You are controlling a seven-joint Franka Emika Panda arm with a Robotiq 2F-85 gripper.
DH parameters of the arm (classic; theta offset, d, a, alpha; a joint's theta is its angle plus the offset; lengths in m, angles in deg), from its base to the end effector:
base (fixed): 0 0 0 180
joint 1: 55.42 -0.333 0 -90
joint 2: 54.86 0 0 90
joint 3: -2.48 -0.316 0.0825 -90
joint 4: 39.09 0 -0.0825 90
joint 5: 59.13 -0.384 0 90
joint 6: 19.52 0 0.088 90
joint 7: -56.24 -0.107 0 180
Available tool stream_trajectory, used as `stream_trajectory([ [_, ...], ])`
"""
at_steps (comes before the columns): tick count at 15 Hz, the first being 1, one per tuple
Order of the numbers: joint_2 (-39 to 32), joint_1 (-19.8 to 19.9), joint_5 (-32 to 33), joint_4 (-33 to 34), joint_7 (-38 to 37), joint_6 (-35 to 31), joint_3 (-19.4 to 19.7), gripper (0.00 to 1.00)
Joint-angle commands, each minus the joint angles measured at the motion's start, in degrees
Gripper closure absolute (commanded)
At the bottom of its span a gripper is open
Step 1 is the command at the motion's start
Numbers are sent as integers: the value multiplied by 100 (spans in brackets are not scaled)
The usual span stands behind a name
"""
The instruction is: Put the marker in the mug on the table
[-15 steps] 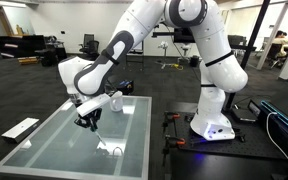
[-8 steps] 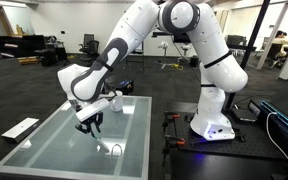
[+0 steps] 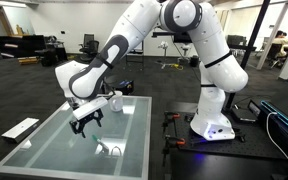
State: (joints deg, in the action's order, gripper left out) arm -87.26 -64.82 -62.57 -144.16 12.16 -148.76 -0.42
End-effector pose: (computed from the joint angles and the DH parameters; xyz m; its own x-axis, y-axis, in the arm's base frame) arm 0.6168 0.1345 0.2104 0.8126 -0.5630 -0.1507 -0.5622 -0.8254 0.0518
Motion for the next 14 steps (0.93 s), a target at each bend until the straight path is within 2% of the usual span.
stream_trajectory([
  [1,617,-211,21,-507,-121,-325,152,0],
  [9,1428,-235,91,-1252,-146,-939,183,0],
  [10,1087,-190,29,-852,-24,-710,137,0],
  [14,1252,-180,35,-1034,-28,-767,128,0],
])
